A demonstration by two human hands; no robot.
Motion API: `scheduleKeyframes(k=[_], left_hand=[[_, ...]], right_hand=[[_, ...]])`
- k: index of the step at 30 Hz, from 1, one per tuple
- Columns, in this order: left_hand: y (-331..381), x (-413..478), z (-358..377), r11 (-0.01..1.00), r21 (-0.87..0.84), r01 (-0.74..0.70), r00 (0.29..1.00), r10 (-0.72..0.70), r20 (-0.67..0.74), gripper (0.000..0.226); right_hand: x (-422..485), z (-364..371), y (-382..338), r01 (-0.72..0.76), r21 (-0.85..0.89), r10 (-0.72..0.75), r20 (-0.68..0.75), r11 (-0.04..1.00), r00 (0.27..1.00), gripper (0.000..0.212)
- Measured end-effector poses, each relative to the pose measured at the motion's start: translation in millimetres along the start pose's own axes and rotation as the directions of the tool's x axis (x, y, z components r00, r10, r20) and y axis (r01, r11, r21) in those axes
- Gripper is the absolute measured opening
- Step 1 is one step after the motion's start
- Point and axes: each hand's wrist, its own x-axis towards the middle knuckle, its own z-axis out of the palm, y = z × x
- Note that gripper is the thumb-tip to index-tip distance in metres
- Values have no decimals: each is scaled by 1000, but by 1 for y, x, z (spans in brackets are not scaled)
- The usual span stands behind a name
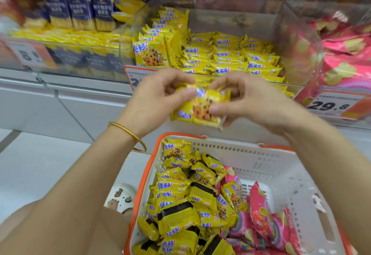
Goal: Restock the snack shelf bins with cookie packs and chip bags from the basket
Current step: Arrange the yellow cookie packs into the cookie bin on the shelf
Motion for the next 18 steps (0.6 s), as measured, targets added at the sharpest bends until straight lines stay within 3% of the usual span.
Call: scheduleKeyframes(k=[2,5,7,10,14,18], left_hand=[[3,2,-9,996,-15,-84,963,78,-260,25],[-1,5,-24,966,244,-86,838,203,-507,31],[-10,7,-33,896,443,-11,829,256,-496,34],[-20,8,-36,793,603,82,882,224,-414,40],[-25,7,-38,720,685,109,925,179,-336,45],[-25,8,-38,693,709,134,951,111,-288,43]], right_hand=[[16,-5,-26,98,-57,-102,-84,994,991,31],[52,-5,-48,221,-198,-268,-255,955,929,30],[79,5,-54,248,-358,-362,-301,900,882,32],[109,26,-51,225,-571,-410,-217,789,886,36],[127,51,-41,207,-711,-448,-168,672,878,35],[128,54,-36,157,-773,-377,-113,615,919,35]])
